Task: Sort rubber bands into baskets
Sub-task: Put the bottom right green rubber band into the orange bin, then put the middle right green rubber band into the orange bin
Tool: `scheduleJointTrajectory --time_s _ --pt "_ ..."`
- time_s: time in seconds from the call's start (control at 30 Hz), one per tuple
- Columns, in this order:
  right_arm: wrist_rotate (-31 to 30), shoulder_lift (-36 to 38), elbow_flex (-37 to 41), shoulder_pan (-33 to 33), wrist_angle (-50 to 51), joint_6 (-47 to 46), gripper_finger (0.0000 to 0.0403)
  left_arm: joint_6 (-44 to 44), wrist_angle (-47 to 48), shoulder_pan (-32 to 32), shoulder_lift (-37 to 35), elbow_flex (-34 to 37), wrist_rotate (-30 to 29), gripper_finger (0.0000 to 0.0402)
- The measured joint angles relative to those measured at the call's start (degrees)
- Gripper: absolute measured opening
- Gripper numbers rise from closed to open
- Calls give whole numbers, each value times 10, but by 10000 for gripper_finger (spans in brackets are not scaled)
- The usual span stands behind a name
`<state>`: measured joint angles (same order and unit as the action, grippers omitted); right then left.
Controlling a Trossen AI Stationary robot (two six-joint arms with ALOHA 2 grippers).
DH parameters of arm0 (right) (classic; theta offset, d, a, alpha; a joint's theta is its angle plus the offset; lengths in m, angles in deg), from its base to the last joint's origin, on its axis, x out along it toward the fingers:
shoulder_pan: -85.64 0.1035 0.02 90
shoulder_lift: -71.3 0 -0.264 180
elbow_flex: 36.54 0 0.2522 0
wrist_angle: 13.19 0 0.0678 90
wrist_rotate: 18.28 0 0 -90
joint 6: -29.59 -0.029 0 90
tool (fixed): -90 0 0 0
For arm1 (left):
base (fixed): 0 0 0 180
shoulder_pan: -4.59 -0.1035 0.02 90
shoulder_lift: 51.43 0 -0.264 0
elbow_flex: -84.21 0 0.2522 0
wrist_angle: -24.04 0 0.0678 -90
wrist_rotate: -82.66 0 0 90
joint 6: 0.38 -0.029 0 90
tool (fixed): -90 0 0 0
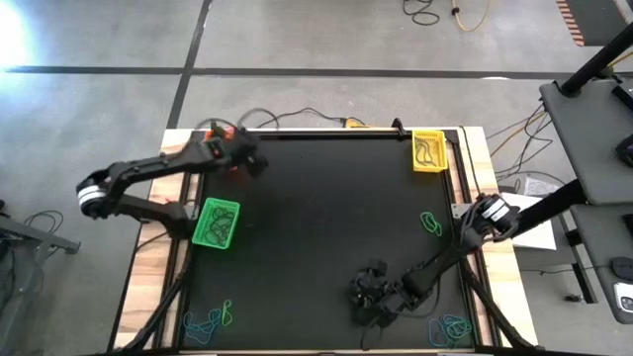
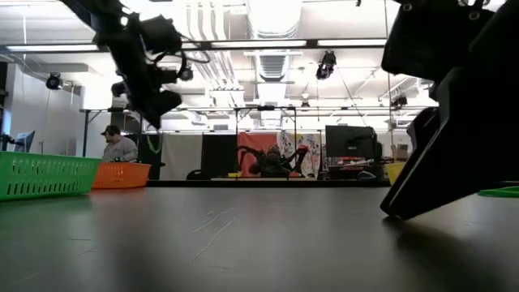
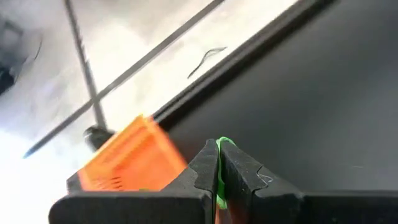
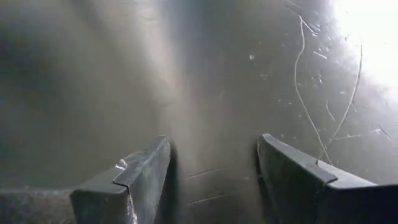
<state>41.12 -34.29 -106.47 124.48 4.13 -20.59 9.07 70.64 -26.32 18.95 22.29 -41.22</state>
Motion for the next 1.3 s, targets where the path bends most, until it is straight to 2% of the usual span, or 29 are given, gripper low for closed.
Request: scheduleJointTrajectory --time_s 0.17,0.3,0.47,0.7,0.93,1.13,1.2,1.3 --pt "-12 -11 -7 1 -1 -9 237 -39 2 -125 -4 -1 10 0" --pt "-14 -11 -7 -1 -1 0 237 -45 2 -177 16 -2 29 0" --pt "-39 -11 -7 -1 0 18 237 -45 -1 -192 74 -2 40 0" --pt "-38 -11 -7 -1 0 18 237 -13 6 -218 160 -4 43 0" --pt "-33 -11 -7 3 0 7 237 0 4 -224 173 -7 17 4" --pt "-30 -11 -7 8 0 12 237 -13 4 -223 159 -8 16 55" --pt "-5 -6 -7 8 13 22 237 -14 4 -222 148 -8 16 81" --pt "56 21 -8 8 85 13 237 -4 16 -214 116 -8 16 119"
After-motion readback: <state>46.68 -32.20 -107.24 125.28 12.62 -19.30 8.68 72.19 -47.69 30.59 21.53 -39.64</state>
